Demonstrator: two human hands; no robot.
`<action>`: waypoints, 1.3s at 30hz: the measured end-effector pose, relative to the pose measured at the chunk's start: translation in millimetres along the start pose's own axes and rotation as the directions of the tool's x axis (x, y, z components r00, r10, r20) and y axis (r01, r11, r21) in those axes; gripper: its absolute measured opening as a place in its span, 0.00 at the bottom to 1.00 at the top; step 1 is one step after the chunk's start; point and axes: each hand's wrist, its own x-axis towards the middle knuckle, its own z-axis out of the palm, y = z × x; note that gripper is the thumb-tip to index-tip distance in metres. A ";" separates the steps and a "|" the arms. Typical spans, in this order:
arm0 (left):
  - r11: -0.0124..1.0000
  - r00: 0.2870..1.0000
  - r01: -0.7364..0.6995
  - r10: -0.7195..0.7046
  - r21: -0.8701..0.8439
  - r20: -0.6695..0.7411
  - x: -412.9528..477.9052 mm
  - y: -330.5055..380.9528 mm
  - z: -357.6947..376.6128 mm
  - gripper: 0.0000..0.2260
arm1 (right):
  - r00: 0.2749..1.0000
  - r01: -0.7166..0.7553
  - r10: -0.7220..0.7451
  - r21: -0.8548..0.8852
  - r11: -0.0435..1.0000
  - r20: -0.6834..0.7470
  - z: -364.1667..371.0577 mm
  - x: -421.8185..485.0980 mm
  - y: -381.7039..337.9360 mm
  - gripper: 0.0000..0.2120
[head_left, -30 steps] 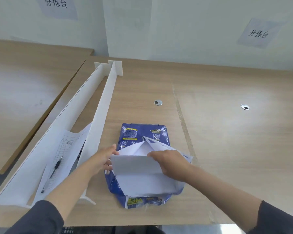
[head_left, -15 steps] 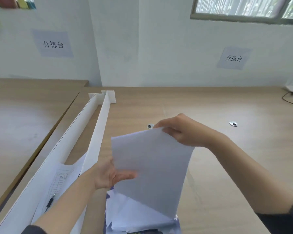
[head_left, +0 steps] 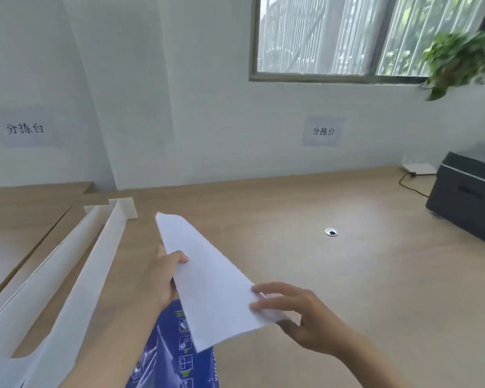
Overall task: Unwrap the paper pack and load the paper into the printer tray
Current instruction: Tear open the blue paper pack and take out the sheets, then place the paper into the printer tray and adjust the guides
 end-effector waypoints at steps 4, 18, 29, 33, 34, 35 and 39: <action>0.964 0.977 -0.146 0.106 0.221 0.186 1.9 -14.7 76.7 0.22 | 0.973 -0.187 0.158 0.171 0.967 0.167 -31.8 -43.0 59.2 0.27; 0.816 0.638 -0.512 0.153 0.267 0.755 -22.6 -88.7 357.7 0.29 | 0.674 -0.242 0.699 0.823 0.513 -0.238 -208.2 -180.7 240.4 0.13; 0.868 0.710 -0.395 0.081 0.301 0.699 22.3 -200.7 523.6 0.23 | 0.401 -0.233 0.782 0.773 0.590 -0.476 -309.8 -286.9 338.0 0.10; 0.870 0.746 -0.396 0.119 0.294 0.655 46.1 -243.9 595.7 0.19 | 0.399 -0.238 0.748 0.728 0.643 -0.530 -361.6 -312.0 383.3 0.12; 0.870 0.756 -0.395 0.125 0.296 0.642 49.9 -252.5 615.2 0.19 | 0.393 -0.229 0.743 0.725 0.649 -0.542 -374.9 -318.6 393.7 0.14; 0.873 0.770 -0.387 0.129 0.297 0.625 52.3 -260.6 634.7 0.17 | 0.387 -0.222 0.740 0.723 0.654 -0.550 -388.2 -325.5 403.7 0.15; 0.889 0.821 -0.355 0.148 0.290 0.551 59.6 -290.3 710.7 0.10 | 0.393 -0.234 0.717 0.691 0.684 -0.576 -442.2 -350.1 452.0 0.15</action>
